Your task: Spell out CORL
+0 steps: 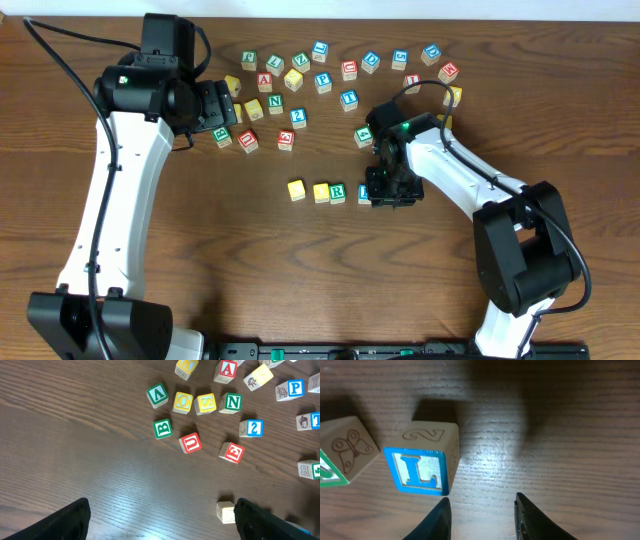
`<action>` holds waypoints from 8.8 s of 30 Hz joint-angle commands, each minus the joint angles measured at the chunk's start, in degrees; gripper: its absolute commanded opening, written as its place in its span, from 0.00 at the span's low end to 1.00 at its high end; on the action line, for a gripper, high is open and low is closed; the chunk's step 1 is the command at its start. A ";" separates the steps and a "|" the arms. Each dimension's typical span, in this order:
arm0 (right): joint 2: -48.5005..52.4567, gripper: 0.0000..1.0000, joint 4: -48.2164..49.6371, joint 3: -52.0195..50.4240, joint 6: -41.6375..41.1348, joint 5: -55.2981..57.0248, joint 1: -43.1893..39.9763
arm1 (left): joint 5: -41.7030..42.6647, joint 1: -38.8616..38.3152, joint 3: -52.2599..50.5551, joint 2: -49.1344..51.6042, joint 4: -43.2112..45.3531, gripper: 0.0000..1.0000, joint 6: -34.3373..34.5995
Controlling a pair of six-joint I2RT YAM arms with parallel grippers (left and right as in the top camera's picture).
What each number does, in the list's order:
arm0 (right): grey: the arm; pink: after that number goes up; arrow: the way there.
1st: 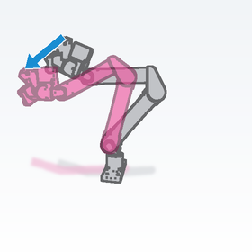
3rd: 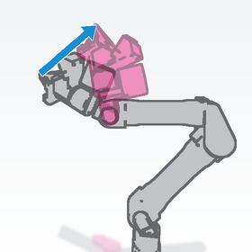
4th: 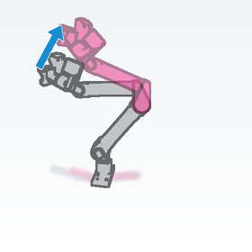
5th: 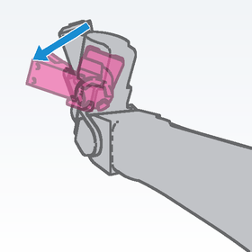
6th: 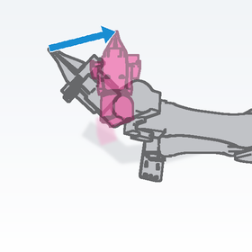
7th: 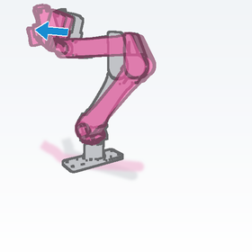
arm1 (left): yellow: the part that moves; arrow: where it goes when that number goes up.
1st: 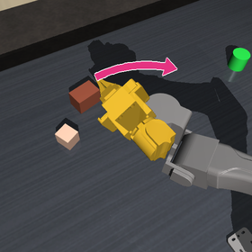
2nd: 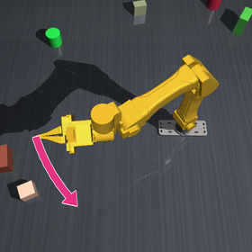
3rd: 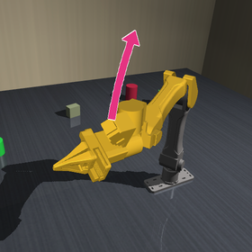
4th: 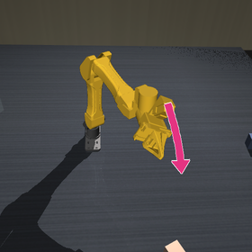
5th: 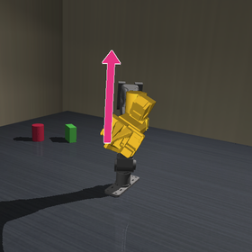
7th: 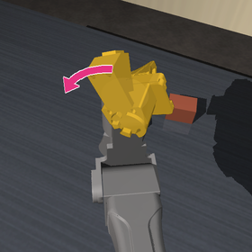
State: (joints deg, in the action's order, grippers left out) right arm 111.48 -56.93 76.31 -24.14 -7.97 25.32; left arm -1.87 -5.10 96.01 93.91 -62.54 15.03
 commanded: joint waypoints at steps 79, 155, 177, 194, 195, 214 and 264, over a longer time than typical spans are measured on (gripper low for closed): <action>6.58 0.31 4.68 5.03 2.64 -3.56 -1.90 | -0.33 -0.13 -0.22 0.46 1.38 0.91 0.28; 6.64 0.82 12.79 4.50 -3.26 2.27 1.03 | 6.86 -6.14 -28.41 0.52 14.93 0.60 6.34; 6.64 0.86 12.76 4.50 -3.23 2.27 1.03 | 6.80 -7.63 -30.47 0.52 16.46 0.60 6.29; 6.64 0.88 12.81 4.50 -3.23 2.32 1.03 | 6.84 -7.63 -32.06 0.61 19.37 0.60 6.32; 6.64 0.88 12.83 4.50 -3.26 2.34 1.03 | 6.82 -7.63 -32.06 0.63 19.45 0.60 6.29; 6.64 0.81 21.42 4.50 -2.80 3.34 0.44 | 7.45 -7.63 -32.06 6.08 21.94 0.60 6.69; 0.61 0.99 31.34 6.93 2.78 7.87 -5.03 | 8.72 -8.90 -32.44 8.39 22.80 0.60 9.11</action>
State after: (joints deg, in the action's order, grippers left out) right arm 113.12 -25.52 82.52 -20.93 -1.28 20.49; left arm 6.31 -12.88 64.58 99.88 -39.97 23.00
